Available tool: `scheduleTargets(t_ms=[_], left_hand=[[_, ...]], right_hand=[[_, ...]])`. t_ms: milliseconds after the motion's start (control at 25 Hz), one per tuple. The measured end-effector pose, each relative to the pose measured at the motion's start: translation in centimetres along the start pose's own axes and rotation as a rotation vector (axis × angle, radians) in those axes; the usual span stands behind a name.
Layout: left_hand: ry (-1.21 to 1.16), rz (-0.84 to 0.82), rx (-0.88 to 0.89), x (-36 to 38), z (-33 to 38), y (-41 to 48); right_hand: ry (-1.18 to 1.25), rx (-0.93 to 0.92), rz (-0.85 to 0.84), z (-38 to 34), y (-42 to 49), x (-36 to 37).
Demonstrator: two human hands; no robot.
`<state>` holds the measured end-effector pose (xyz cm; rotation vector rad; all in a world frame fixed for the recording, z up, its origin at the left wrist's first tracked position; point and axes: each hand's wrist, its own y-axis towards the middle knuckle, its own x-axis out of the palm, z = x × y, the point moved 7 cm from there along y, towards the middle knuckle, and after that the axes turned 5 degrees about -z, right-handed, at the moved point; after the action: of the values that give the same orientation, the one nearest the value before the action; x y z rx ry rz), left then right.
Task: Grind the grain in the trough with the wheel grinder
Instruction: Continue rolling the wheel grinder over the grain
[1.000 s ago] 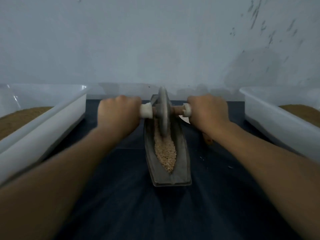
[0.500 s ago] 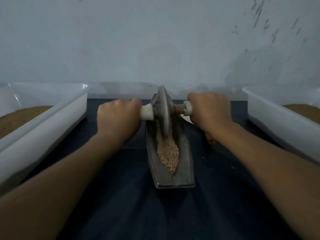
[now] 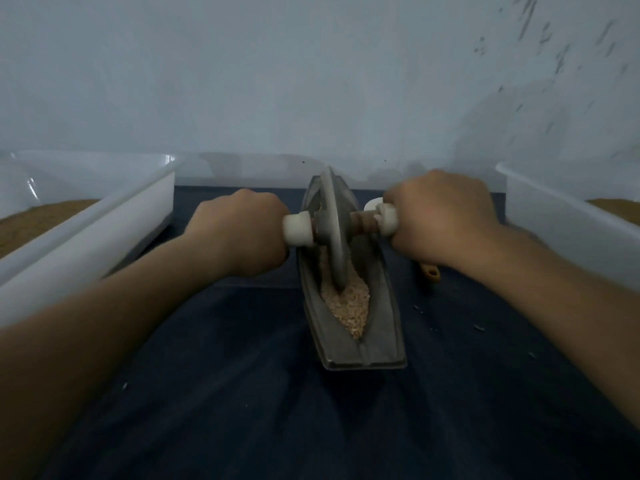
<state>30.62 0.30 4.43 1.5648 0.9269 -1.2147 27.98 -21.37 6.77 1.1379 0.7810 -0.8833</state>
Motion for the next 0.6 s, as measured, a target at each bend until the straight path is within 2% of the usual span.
scheduleTargets(t_ms=[120, 200, 240, 320, 400, 480, 600], left_hand=[[0.129, 0.160, -0.088, -1.4, 1.2, 2.4], [0.139, 0.128, -0.090, -1.9, 1.4, 2.5], [0.120, 0.097, -0.065, -1.7, 1.3, 1.8], [0.102, 0.116, 0.019, -1.2, 0.8, -0.8], [0.151, 0.272, 0.110, -1.7, 1.2, -3.1], [0.234, 0.366, 0.107, -2.7, 1.7, -2.8], [0.223, 0.249, -0.023, -2.2, 2.1, 1.3]], right_hand=[[0.069, 0.090, -0.093, -0.4, 3.3, 1.6], [0.074, 0.082, -0.155, -0.1, 3.5, 1.7], [0.056, 0.044, -0.148, 0.1, 2.6, 1.4], [-0.030, -0.076, -0.003, 0.1, -0.6, 0.2], [-0.042, -0.102, 0.125, 0.4, -3.3, -0.5], [0.024, -0.031, 0.068, 0.7, -2.9, 0.5], [0.124, 0.107, -0.049, 0.2, 1.1, 2.0]])
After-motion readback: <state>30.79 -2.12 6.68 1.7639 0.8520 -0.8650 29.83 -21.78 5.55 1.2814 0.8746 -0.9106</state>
